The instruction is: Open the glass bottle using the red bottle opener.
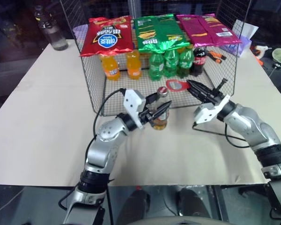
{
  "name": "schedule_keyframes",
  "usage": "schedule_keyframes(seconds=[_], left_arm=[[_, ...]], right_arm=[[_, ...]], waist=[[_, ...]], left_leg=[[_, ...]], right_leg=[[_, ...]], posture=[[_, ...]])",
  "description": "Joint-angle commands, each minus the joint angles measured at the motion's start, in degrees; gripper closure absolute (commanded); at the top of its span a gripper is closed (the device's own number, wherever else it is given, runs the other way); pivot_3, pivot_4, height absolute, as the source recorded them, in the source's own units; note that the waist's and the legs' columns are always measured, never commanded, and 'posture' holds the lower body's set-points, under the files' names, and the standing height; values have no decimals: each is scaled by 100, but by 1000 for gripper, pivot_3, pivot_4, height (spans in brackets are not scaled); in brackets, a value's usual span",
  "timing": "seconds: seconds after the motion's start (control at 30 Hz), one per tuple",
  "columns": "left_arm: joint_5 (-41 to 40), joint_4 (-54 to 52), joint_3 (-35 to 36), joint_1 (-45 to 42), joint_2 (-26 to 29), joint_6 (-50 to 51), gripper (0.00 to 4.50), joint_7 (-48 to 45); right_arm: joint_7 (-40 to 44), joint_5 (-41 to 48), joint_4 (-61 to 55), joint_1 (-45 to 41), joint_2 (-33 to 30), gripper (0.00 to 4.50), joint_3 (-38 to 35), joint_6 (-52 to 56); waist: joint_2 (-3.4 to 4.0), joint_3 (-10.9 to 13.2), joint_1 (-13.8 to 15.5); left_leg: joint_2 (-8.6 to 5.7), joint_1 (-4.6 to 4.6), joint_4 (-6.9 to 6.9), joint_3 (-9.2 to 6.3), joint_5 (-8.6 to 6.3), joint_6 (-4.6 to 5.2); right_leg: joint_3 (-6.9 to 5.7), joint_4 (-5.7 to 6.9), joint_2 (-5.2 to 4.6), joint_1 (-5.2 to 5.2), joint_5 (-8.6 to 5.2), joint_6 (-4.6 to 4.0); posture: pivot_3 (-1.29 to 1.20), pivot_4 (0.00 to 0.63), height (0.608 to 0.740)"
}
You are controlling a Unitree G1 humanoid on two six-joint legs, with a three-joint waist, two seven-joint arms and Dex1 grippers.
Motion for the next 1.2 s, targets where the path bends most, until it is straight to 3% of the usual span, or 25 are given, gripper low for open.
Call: schedule_keyframes(seconds=[0.03,0.87,1.2], left_arm=[[35,43,-80,103,45,95,2227,-27],[33,44,-101,111,34,87,2227,-13],[31,57,-114,109,30,76,2227,-24]], right_arm=[[-190,168,-300,0,42,4500,-248,-79],[-1,-120,-352,-14,0,4500,33,-118],[-329,-220,-292,9,2,4500,-265,140]], waist=[[0,0,0],[0,0,-1],[0,0,3]], left_leg=[[0,0,0,0,0,0],[0,0,0,1,0,0],[0,0,0,1,0,0]], right_leg=[[0,0,0,0,0,0],[0,0,0,0,0,0],[0,0,0,0,0,0]], posture=[[0,150,740],[0,150,740],[0,150,740]])
